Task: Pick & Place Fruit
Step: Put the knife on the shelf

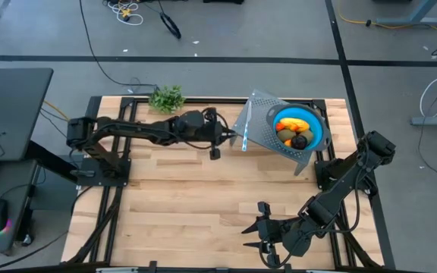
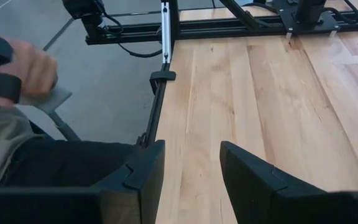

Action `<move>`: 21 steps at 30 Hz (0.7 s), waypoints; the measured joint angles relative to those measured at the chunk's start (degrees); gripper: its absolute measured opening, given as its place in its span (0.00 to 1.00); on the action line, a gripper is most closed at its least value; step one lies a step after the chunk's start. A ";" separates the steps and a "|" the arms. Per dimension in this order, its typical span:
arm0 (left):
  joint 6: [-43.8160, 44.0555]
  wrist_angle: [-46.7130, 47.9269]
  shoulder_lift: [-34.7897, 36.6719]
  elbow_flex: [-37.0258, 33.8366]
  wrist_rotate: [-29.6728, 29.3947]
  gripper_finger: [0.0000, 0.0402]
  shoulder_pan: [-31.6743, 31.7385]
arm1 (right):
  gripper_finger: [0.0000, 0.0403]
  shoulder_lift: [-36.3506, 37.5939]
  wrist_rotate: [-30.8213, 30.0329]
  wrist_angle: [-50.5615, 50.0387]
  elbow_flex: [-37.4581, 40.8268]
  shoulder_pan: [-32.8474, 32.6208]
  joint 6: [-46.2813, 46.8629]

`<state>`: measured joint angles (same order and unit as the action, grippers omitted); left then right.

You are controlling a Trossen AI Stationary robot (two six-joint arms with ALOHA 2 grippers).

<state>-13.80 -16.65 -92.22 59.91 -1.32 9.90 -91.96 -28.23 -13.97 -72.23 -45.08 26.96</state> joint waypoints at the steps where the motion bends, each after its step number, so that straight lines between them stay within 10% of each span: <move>1: 1.20 0.68 0.45 0.01 -0.12 0.17 -0.39 | 0.41 0.00 0.22 -0.13 0.00 0.00 0.00; 11: 14.19 -0.93 -0.78 2.12 -22.34 0.55 -4.36 | 0.41 0.00 11.58 -9.64 0.00 -0.04 6.88; 21: 23.78 13.66 -6.97 13.12 -20.10 0.60 -1.43 | 0.41 0.02 14.66 -14.64 -0.01 -0.03 10.27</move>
<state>9.97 -2.99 -99.19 73.04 -21.43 8.47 -91.94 -13.57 -28.61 -72.23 -45.11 37.23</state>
